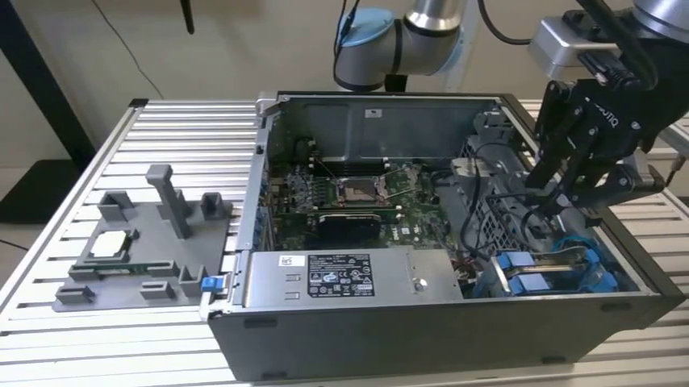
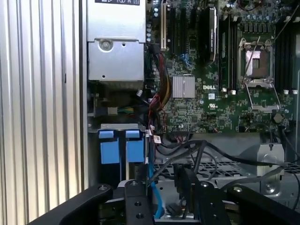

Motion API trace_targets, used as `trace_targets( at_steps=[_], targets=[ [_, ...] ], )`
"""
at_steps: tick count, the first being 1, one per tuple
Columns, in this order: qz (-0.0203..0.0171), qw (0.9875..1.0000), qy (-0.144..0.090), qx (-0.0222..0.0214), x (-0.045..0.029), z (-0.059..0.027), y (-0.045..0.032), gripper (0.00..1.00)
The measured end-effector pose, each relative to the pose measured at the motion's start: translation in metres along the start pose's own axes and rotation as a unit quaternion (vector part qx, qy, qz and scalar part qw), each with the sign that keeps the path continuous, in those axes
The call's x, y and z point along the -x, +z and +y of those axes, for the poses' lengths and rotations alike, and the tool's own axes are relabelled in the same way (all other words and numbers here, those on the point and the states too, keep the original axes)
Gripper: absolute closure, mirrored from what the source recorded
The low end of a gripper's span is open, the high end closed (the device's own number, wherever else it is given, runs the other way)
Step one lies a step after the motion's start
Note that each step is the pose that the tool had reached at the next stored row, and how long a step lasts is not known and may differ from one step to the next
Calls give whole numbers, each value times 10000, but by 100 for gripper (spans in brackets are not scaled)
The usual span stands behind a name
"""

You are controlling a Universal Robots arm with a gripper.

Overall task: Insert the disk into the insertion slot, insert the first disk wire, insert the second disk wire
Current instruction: 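Insert the disk into the insertion slot, then insert the first disk wire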

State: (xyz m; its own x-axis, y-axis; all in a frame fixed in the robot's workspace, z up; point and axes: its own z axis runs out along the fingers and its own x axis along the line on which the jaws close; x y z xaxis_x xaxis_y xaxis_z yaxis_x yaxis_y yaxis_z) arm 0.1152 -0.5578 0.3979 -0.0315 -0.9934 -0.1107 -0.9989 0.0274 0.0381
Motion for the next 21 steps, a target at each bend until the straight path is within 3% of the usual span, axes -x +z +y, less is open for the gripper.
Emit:
trace_targets(
  at_steps=[2, 8, 10, 11, 21],
  targets=[
    [-1, 10000, -2, -14, 27, 0, 16, 0],
    [-4, 9999, -14, -113, 74, -1, 70, 0],
    [-3, 9999, -15, -118, 84, -2, 90, 0],
    [-5, 9999, -15, -119, 86, -2, 99, 100],
    [5, 9999, -14, -119, 90, -2, 111, 100]
  ],
)
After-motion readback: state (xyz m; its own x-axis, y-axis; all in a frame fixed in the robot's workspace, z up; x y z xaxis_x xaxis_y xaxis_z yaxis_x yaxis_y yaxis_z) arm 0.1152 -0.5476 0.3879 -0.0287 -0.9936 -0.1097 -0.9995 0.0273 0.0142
